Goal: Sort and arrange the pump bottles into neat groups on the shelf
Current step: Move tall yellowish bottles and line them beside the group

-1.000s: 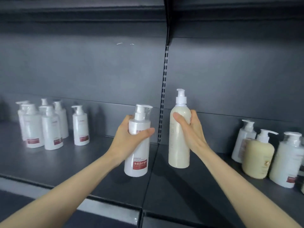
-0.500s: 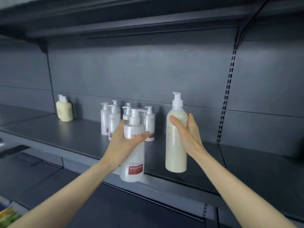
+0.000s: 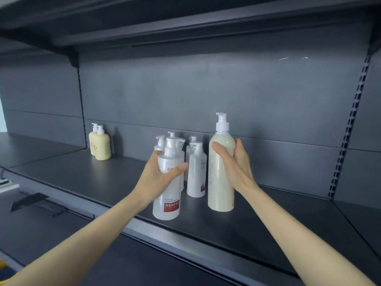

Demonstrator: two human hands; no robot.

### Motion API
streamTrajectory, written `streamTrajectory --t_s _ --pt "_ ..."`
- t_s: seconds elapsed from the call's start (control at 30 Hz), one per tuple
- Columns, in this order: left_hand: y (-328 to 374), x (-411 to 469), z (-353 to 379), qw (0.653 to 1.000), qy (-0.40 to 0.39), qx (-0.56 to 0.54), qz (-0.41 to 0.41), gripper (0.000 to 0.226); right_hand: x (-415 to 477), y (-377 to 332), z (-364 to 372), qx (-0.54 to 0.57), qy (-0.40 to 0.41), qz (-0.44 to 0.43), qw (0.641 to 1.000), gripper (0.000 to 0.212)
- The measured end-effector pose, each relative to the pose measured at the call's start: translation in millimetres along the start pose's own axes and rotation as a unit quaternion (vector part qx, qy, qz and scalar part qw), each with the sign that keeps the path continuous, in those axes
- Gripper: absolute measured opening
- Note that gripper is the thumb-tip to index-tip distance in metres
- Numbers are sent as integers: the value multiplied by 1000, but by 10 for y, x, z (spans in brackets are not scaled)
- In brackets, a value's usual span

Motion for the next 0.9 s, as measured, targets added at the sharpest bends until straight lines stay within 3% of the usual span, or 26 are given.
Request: streamTrajectory --t_s 0.27,0.5,0.9 --pt "-543 665 -248 999 -36 -1 -12 43 201 103 492 -36 16 -11 999 33" --pt "-960 1049 -347 988 -141 -54 -20 31 189 184 806 -72 100 -6 992 34" --pt "-1339 1374 -477 968 -237 -83 -29 51 -70 114 1197 -98 184 31 978 28"
Point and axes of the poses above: each hand's wrist, its own x-axis towards the middle knuckle, its own z-axis out of the palm, y = z × x, the point moved 3 cm from there along x, towards the middle knuckle, and after that the axes turned 7 degrees about y, right-handed, at the moved point
